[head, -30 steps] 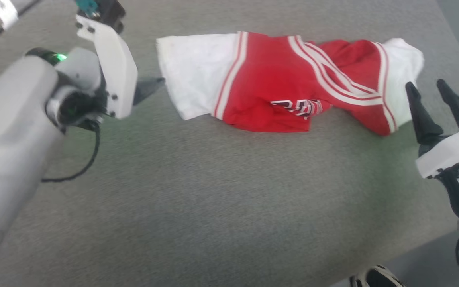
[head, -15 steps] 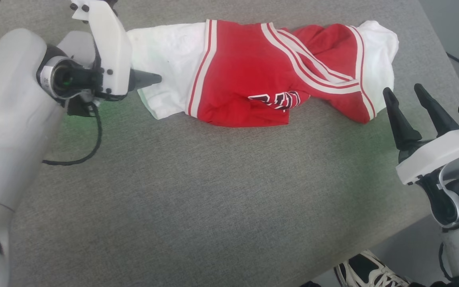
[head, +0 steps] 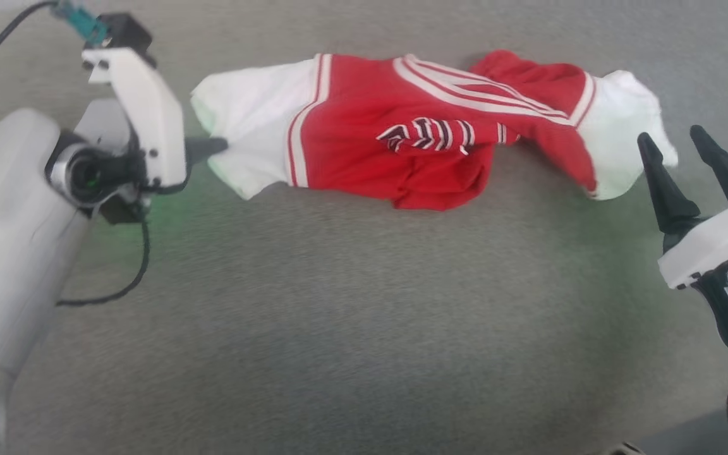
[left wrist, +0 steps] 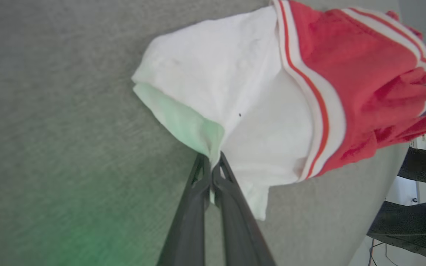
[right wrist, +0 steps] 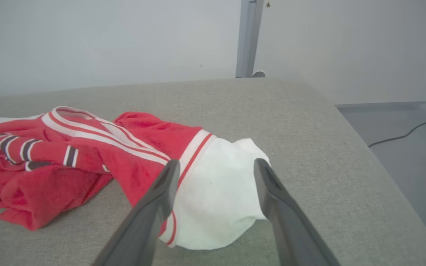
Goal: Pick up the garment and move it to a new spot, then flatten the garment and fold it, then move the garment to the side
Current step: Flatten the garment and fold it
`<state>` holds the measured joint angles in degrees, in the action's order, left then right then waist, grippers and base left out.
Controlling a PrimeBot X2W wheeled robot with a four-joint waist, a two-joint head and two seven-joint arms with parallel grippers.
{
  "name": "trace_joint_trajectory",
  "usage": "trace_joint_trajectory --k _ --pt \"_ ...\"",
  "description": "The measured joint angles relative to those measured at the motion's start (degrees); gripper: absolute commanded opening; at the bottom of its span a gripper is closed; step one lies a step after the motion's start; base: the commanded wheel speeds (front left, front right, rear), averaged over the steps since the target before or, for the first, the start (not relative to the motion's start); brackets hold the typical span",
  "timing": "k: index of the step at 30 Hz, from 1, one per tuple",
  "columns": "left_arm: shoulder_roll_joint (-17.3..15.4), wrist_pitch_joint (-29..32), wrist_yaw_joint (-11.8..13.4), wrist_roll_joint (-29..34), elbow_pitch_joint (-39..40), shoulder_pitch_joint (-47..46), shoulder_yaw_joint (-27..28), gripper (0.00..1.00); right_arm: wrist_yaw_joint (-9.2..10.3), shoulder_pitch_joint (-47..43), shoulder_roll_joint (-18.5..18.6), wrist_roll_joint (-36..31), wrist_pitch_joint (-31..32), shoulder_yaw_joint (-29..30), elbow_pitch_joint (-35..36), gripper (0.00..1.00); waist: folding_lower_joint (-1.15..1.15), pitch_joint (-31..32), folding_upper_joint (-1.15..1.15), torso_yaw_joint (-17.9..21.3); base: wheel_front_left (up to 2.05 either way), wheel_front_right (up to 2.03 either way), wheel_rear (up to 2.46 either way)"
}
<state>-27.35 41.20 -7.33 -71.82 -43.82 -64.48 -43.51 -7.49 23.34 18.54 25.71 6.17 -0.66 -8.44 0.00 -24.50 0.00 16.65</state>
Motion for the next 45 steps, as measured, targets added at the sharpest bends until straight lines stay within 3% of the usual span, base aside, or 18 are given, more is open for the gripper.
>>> trace_joint_trajectory --k 11,15,18,19,20,21,27,34,38,42,45 --pt "-9.69 -4.19 -0.01 -1.68 5.24 7.89 0.55 0.00 0.00 -1.86 0.88 -0.51 4.03 0.78 3.26 1.00 0.00 4.62 0.00 -8.45 0.00 0.00 0.00" --pt "-11.21 -6.52 -0.01 -0.24 4.68 8.78 0.48 0.00 0.00 -2.24 1.00 -0.51 5.22 0.88 4.19 1.00 0.00 5.39 0.00 -9.46 0.00 0.00 0.00" --pt "-10.60 -9.57 -0.02 0.42 3.54 9.37 0.45 0.00 0.00 -3.11 1.34 -0.51 6.48 1.00 4.64 1.00 0.00 5.44 0.00 -9.67 0.00 0.00 0.00" --pt "-10.43 -10.71 -0.03 0.83 3.34 9.37 0.40 0.14 0.00 -3.18 1.46 -0.51 6.60 1.07 4.77 1.00 0.00 5.48 0.00 -9.75 0.00 0.00 0.00" --pt "-10.24 -11.79 -0.07 1.15 3.28 9.42 0.27 0.41 0.00 -3.24 1.71 -0.52 6.95 1.07 4.98 1.00 0.00 5.56 0.00 -9.87 0.00 0.00 0.00" --pt "-10.04 -12.95 -0.07 1.30 3.35 9.62 0.27 0.99 0.00 -3.31 2.02 -0.56 7.06 1.05 5.23 1.00 0.00 5.62 0.00 -10.02 0.00 0.00 0.00" --pt "-11.18 -23.30 -0.07 5.57 6.54 12.72 -1.51 1.00 -0.01 -4.36 6.45 -1.38 9.85 -1.69 6.66 1.00 0.00 6.37 0.00 -11.34 0.00 0.00 0.00" --pt "-11.35 -44.45 0.51 13.71 11.23 19.01 -2.85 1.00 -0.01 -4.32 17.83 0.82 16.34 -10.39 9.40 1.00 0.00 7.31 0.00 -14.55 0.00 0.00 0.00" --pt "-10.18 -54.31 4.97 18.71 13.47 23.27 -2.72 1.00 -0.01 -2.27 24.64 3.85 19.54 -15.80 10.95 1.00 0.00 7.40 0.00 -16.91 0.00 0.00 0.00" --pt "-8.01 -56.02 10.04 23.99 18.57 27.58 0.16 1.00 -0.01 1.00 29.86 6.58 21.67 -19.74 11.37 1.00 0.00 6.89 0.00 -19.53 0.00 0.00 0.00" --pt "-5.55 -56.21 13.52 30.49 26.33 31.81 7.26 1.00 -0.01 3.43 32.36 8.69 22.64 -22.15 10.81 1.00 0.00 6.17 0.00 -21.56 0.00 0.00 0.00"
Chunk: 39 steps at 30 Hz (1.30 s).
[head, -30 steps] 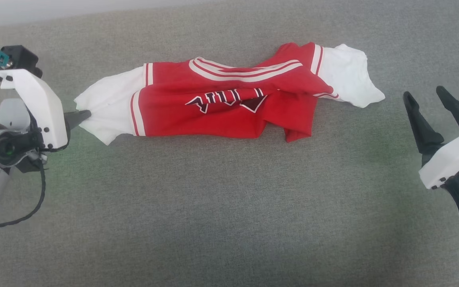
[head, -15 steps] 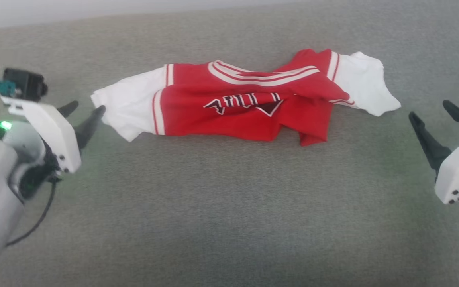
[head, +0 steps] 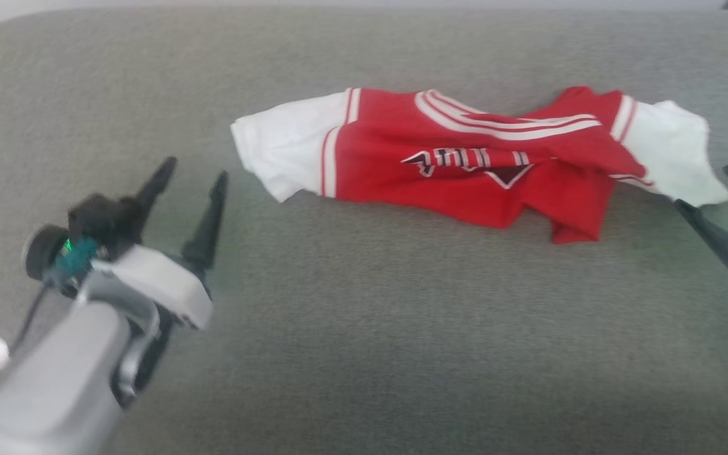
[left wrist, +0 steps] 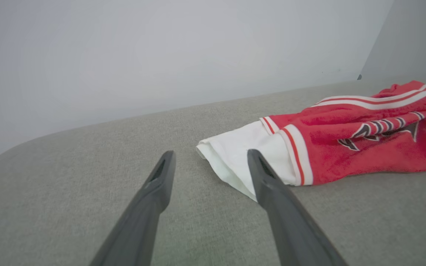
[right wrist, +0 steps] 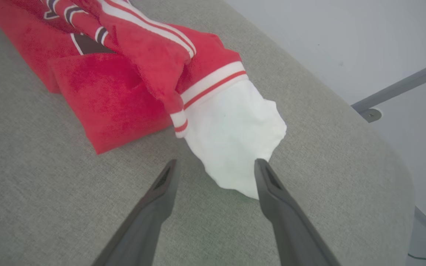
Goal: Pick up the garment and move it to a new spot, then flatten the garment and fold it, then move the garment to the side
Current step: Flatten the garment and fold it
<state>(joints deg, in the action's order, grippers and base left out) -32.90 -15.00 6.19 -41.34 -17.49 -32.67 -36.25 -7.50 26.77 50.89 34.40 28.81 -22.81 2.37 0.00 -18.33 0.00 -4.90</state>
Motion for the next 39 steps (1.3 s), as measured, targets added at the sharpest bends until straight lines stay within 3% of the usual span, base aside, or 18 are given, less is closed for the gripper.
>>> trace_joint_trajectory --k 4,7,13,14,15,16,17,18,23,26,31,35,39 --pt "3.98 0.02 2.01 7.46 7.67 8.56 8.36 1.00 0.00 2.52 2.91 1.83 1.54 -3.49 -1.56 1.00 0.00 -1.52 0.00 -2.30 0.00 0.00 0.00" --pt "7.05 0.01 2.04 12.76 12.38 12.33 13.74 1.00 0.01 4.10 5.00 2.80 2.01 -6.55 -2.86 1.00 0.00 -2.92 0.00 -3.66 0.00 0.00 0.00" --pt "12.67 0.01 -0.84 20.37 17.69 17.83 20.71 1.00 0.00 7.33 6.70 4.69 1.85 -11.74 -4.76 1.00 0.00 -5.29 0.00 -5.44 0.00 0.00 0.00" --pt "13.48 0.01 -1.48 21.32 18.17 18.40 21.52 1.00 0.00 7.89 6.72 5.09 1.64 -12.46 -4.87 0.94 0.00 -5.58 0.00 -5.59 0.00 0.00 0.00" --pt "14.12 0.01 -2.11 21.94 18.39 18.85 22.38 1.00 0.00 8.38 6.75 5.28 1.41 -13.11 -4.99 0.62 0.00 -5.82 0.00 -5.68 0.00 0.00 0.00" --pt "14.70 0.01 -2.76 22.50 18.51 19.26 23.27 1.00 0.00 8.89 6.78 5.45 1.14 -13.68 -5.28 0.45 0.00 -5.98 0.00 -5.72 0.00 0.00 0.00" --pt "15.26 0.01 -3.39 23.56 18.57 19.59 23.86 1.00 0.00 9.29 6.82 5.60 1.10 -14.27 -5.57 0.18 0.00 -6.05 0.00 -5.69 0.00 0.00 0.00" --pt "15.73 0.01 -4.01 24.17 18.60 19.74 24.49 1.00 0.00 9.71 6.88 5.67 0.91 -14.88 -5.81 0.00 0.00 -6.08 0.00 -5.62 0.00 0.00 0.00" --pt "16.88 0.01 -7.04 25.82 18.92 19.72 26.77 1.00 0.00 11.24 7.14 6.32 0.37 -16.55 -6.14 0.00 0.00 -6.00 0.00 -4.87 0.00 0.00 0.00" --pt "15.64 0.01 -10.12 27.62 18.64 18.23 27.06 1.00 0.00 12.32 7.59 6.77 -0.08 -17.24 -5.97 0.00 0.00 -6.07 0.00 -4.04 0.00 0.00 0.00" --pt "8.64 1.78 -13.40 26.39 14.41 6.22 21.82 1.00 0.00 14.81 7.30 6.95 -0.15 -17.78 -5.06 0.00 0.00 -7.32 0.00 -2.52 0.00 0.00 0.00" --pt "0.85 11.80 -13.72 13.14 10.51 -8.73 5.78 1.00 0.00 16.86 6.56 6.91 -0.04 -18.31 -4.42 0.00 0.00 -9.41 0.00 -1.36 0.00 0.00 0.00" --pt "-3.75 21.37 -13.61 -1.25 5.04 -24.37 -5.36 1.00 0.00 19.42 5.46 6.30 0.08 -19.07 -3.22 0.00 0.00 -12.12 0.00 -0.03 0.00 0.00 0.00"
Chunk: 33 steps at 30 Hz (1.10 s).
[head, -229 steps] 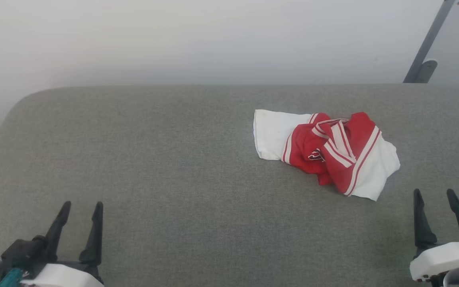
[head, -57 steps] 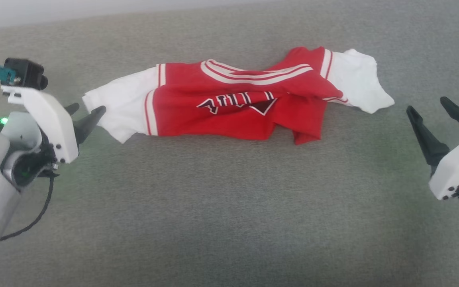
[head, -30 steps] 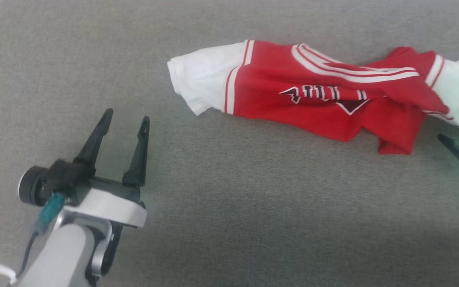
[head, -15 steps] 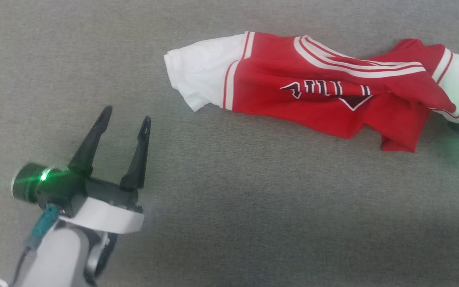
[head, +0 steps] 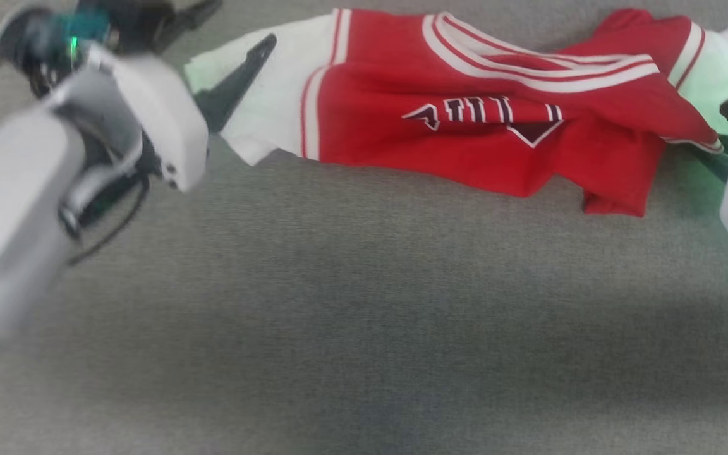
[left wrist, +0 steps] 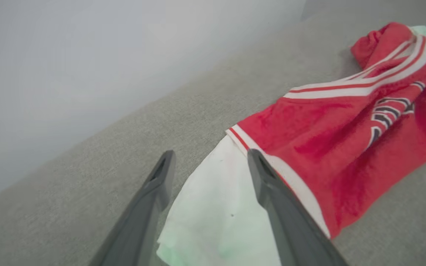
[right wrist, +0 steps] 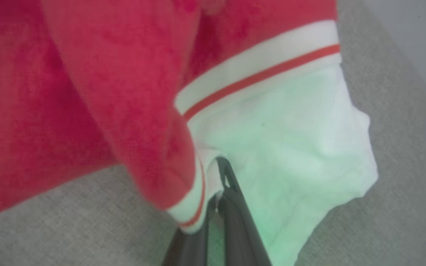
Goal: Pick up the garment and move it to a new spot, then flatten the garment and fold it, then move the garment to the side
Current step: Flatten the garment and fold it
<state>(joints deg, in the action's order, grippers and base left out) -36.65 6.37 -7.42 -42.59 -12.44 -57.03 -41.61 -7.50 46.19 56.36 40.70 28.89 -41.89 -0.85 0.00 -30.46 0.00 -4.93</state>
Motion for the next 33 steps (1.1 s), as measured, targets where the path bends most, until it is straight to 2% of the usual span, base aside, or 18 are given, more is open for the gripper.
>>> trace_joint_trajectory --k 5,10,17,18,19,20,22,28,33 --pt "-0.79 8.78 0.00 -11.44 -7.31 -14.02 -11.05 1.00 0.00 3.01 -1.20 -0.40 0.88 -0.90 1.88 0.00 0.00 -3.08 0.00 2.27 0.00 0.00 0.00" --pt "-1.19 18.04 0.02 -20.06 -12.24 -21.94 -20.75 1.00 0.00 5.75 -2.31 -0.54 1.14 -2.09 2.93 0.00 0.00 -5.78 0.00 4.71 0.00 0.00 0.00" --pt "-3.32 26.89 0.00 -29.28 -13.04 -28.63 -27.78 1.00 -0.08 7.65 -3.50 -0.45 0.63 -2.96 3.19 0.00 0.00 -8.00 0.00 7.14 0.00 0.00 0.00" --pt "-3.52 27.08 0.00 -30.34 -12.79 -28.91 -28.11 0.75 -0.08 7.81 -3.58 -0.42 0.45 -3.04 3.13 0.00 0.00 -8.14 0.00 7.31 0.00 0.00 0.00" --pt "-3.69 27.08 0.01 -31.72 -12.43 -29.02 -28.35 0.44 -0.10 7.91 -3.66 -0.41 0.24 -3.05 3.04 0.00 0.00 -8.22 0.00 7.43 0.00 0.00 0.00" --pt "-3.90 27.08 0.02 -32.40 -12.09 -29.12 -28.55 0.00 -0.14 7.99 -3.76 -0.41 -0.15 -2.99 2.77 0.00 0.00 -8.23 0.00 7.48 0.00 0.00 0.00" --pt "-4.01 26.36 0.02 -32.60 -11.85 -29.36 -29.26 0.00 -0.14 8.04 -3.96 -0.38 -0.63 -2.78 2.37 0.00 0.00 -8.00 0.00 7.48 0.00 0.00 0.00" --pt "-3.44 16.28 0.02 -33.45 -11.44 -27.52 -31.11 0.00 -0.05 6.67 -2.96 0.47 -2.19 -0.10 1.04 0.00 0.00 -5.27 0.00 6.91 0.00 0.00 0.00" --pt "-3.77 5.52 0.02 -33.10 -9.66 -27.53 -31.25 0.00 -0.04 4.82 -1.11 3.86 -3.59 5.89 2.76 0.00 0.00 -2.22 0.00 5.98 0.00 0.00 0.00"
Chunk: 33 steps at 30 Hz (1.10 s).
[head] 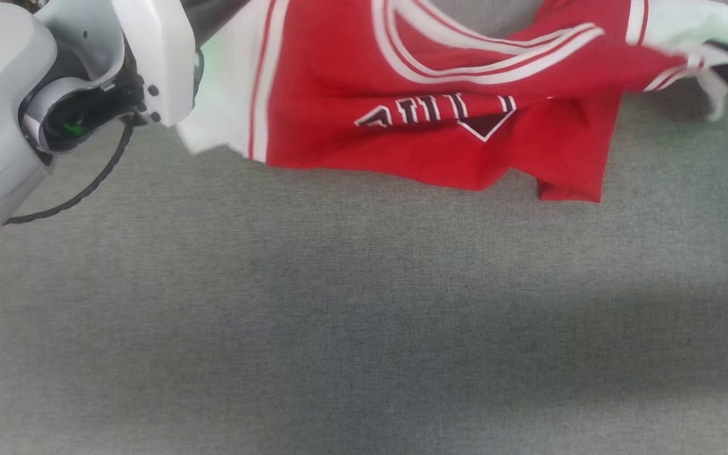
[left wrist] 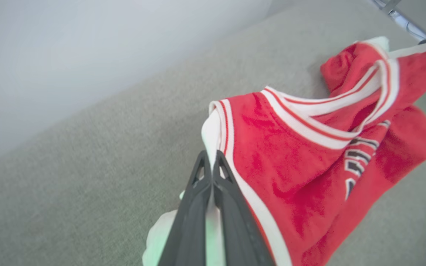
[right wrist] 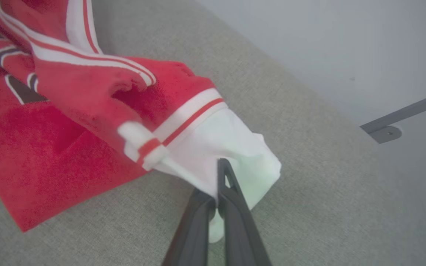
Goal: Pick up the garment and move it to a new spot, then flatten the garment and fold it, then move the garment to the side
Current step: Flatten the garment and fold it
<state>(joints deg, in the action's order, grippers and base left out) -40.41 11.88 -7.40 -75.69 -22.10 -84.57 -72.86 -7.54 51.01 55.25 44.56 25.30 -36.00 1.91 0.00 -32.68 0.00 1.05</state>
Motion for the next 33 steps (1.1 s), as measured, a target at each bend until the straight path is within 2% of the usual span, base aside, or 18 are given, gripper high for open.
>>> trace_joint_trajectory --k 4,8,11,16,19,22,25,28,33 --pt "-0.29 -7.98 -0.01 -3.00 2.66 -0.16 0.92 0.00 0.00 -1.49 0.93 2.96 -0.15 6.02 1.62 0.00 0.00 1.79 0.00 -1.14 0.00 0.00 0.00" --pt "-0.98 -10.83 -0.01 -5.22 2.87 -0.16 0.88 0.00 0.00 -1.65 -0.86 3.46 0.89 11.29 -0.34 0.00 0.00 2.14 0.00 -1.99 0.00 0.00 0.00" --pt "-0.41 -12.89 -0.01 -5.33 -1.37 -0.29 0.79 0.00 0.01 0.77 -6.32 2.46 1.99 14.49 -5.12 0.00 0.00 1.40 0.00 -1.97 0.00 0.00 0.00" --pt "2.81 -20.20 -0.01 -5.73 -11.60 -5.82 4.25 0.00 0.01 13.67 -17.69 -3.03 1.93 18.74 -15.37 0.00 0.00 -0.18 0.00 -1.42 0.00 0.00 0.00" --pt "4.90 -24.25 -0.01 -5.30 -18.46 -10.80 7.10 0.00 0.01 23.54 -23.84 -7.57 -1.16 23.57 -23.39 0.00 0.00 -0.63 0.00 -0.93 0.00 0.00 0.00" --pt "7.15 -26.41 -0.02 -4.88 -22.83 -17.81 11.83 0.00 0.00 32.86 -28.33 -12.83 -5.63 28.76 -30.75 0.00 0.00 -0.56 0.00 -0.73 0.00 0.00 0.00" --pt "9.12 -26.71 -0.09 -3.49 -24.65 -22.29 15.57 0.00 0.00 39.35 -30.38 -17.73 -9.82 31.85 -36.88 0.00 0.00 0.19 0.00 -0.79 0.00 0.00 0.00" --pt "10.26 -26.86 -0.10 -2.43 -24.48 -22.48 16.51 0.00 0.00 42.09 -31.33 -19.80 -11.16 31.94 -41.67 0.00 0.00 1.38 0.00 -0.99 0.00 0.00 0.00" --pt "8.59 -26.87 -0.10 -3.27 -19.46 -16.47 18.00 0.00 0.00 39.19 -30.18 -18.41 -11.16 27.59 -44.09 0.00 0.00 2.83 0.00 -1.47 0.00 0.00 0.00"
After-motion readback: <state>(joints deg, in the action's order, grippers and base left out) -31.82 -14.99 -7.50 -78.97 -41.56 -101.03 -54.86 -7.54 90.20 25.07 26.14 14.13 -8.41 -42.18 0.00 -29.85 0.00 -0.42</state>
